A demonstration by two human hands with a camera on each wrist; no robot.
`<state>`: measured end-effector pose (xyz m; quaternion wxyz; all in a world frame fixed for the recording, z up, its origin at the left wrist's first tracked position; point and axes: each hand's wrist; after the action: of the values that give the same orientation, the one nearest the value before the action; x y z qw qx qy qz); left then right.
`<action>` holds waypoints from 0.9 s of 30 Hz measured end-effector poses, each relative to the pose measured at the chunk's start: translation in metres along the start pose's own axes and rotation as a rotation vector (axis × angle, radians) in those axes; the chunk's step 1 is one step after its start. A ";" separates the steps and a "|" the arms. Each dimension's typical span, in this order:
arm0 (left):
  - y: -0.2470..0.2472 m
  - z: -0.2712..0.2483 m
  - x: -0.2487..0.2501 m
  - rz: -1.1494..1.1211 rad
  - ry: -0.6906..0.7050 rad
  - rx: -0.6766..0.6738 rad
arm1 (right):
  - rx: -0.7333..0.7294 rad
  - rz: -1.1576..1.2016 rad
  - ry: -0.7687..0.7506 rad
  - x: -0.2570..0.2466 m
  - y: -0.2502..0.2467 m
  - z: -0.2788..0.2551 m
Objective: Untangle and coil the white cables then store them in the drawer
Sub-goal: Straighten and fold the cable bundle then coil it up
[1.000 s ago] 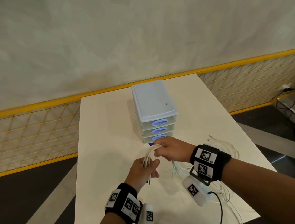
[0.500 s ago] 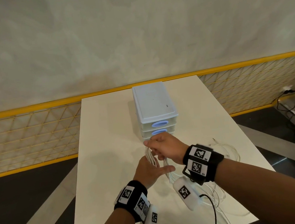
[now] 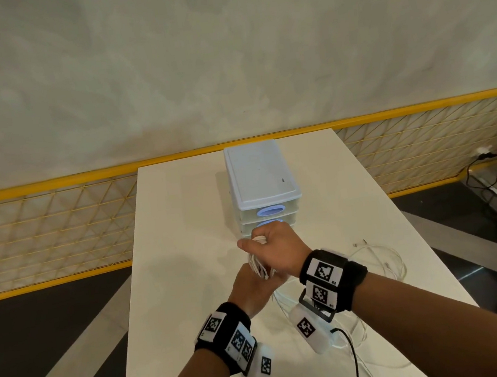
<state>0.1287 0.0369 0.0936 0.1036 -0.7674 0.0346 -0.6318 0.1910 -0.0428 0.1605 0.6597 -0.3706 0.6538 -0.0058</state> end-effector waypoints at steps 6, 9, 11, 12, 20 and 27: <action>-0.003 0.000 -0.005 -0.011 -0.029 0.006 | -0.030 -0.154 -0.084 -0.006 0.001 0.003; 0.000 -0.002 -0.003 0.021 -0.037 0.007 | -0.061 -0.221 -0.115 -0.007 0.001 0.002; 0.002 -0.003 -0.001 0.046 -0.020 0.005 | -0.071 -0.254 -0.120 -0.007 0.002 0.002; 0.002 -0.003 -0.002 0.067 -0.027 0.004 | -0.074 -0.260 -0.124 -0.007 0.002 0.002; -0.002 -0.006 -0.005 -0.126 -0.122 -0.005 | -0.154 -0.139 -0.130 0.001 -0.002 0.010; -0.002 -0.003 -0.006 -0.593 -0.192 0.106 | -0.465 -0.100 0.099 0.058 -0.007 0.000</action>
<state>0.1239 0.0393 0.0885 -0.0425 -0.7938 -0.2335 -0.5600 0.2026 -0.0760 0.1140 0.5224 -0.5439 0.6499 0.0940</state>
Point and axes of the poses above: each hand's wrist, its own z-axis towards the middle knuckle, its own y-axis out of the palm, x = y × z, and after that the axes turned 1 degree about y, right-handed
